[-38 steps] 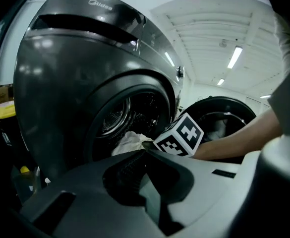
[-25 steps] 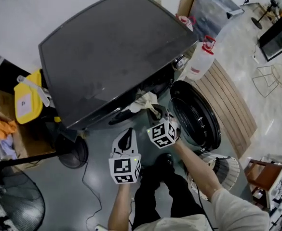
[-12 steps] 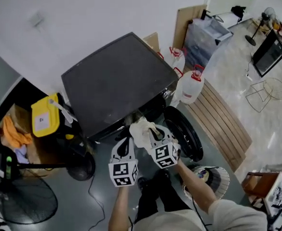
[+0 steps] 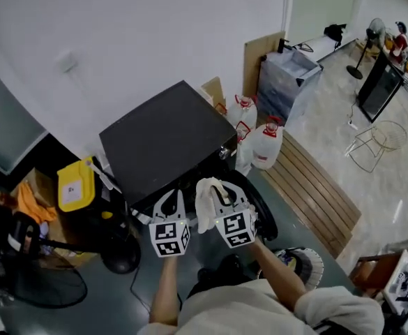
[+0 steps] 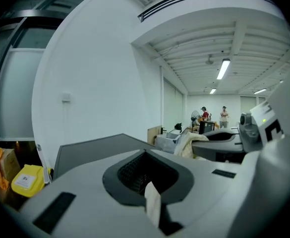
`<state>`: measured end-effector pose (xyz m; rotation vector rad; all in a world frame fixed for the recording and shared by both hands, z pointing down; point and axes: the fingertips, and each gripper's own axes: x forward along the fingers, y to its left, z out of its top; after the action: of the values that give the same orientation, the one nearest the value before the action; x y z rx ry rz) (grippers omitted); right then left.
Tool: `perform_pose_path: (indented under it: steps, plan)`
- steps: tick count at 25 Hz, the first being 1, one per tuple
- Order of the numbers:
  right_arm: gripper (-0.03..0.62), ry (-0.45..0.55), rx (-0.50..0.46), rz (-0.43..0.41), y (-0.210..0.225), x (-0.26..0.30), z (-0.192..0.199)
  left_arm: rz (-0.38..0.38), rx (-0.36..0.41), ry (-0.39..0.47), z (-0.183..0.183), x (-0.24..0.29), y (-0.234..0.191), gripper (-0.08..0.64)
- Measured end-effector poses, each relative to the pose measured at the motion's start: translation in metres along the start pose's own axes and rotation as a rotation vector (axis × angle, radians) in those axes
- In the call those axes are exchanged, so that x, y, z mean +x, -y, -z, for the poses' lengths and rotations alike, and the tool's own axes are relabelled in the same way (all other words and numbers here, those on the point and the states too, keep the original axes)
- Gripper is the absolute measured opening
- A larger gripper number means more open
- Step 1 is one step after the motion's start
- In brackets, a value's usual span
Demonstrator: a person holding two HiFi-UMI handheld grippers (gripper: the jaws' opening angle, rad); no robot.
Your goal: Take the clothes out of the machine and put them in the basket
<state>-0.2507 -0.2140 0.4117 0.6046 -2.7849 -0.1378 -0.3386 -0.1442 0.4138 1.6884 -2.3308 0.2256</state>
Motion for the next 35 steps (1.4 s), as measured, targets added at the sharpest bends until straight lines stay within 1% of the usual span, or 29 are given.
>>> perform_pose_path:
  steps: [4,7,10,14,18,23,28,31,35]
  plan:
    - [0.051,0.052,-0.028,0.054,0.009,-0.032,-0.029,0.053,0.021,0.039,-0.024,-0.006,0.018,0.017]
    - [0.051,0.078,-0.036,0.124,0.015,-0.055,-0.043,0.114,0.042,0.062,-0.038,-0.008,0.032,0.017]
    - [0.051,0.087,-0.025,0.229,0.023,-0.087,-0.049,0.204,0.073,0.079,-0.047,-0.014,0.054,0.017]
    - [0.051,0.089,-0.006,0.397,0.032,-0.138,-0.053,0.338,0.121,0.096,-0.052,-0.028,0.084,0.017]
    - [0.051,0.071,0.002,0.568,0.037,-0.194,-0.051,0.485,0.147,0.097,-0.046,-0.047,0.119,0.017]
    - [0.051,0.026,-0.008,0.773,0.048,-0.277,-0.042,0.686,0.183,0.096,-0.034,-0.078,0.187,0.017]
    - [0.051,-0.02,-0.021,0.948,0.055,-0.361,-0.033,0.867,0.22,0.079,-0.013,-0.11,0.259,0.017]
    - [0.051,-0.049,-0.022,1.05,0.064,-0.417,-0.028,0.967,0.241,0.069,-0.007,-0.13,0.309,0.017]
    - [0.051,-0.094,-0.02,1.164,0.074,-0.483,-0.014,1.082,0.263,0.064,-0.001,-0.15,0.374,0.017]
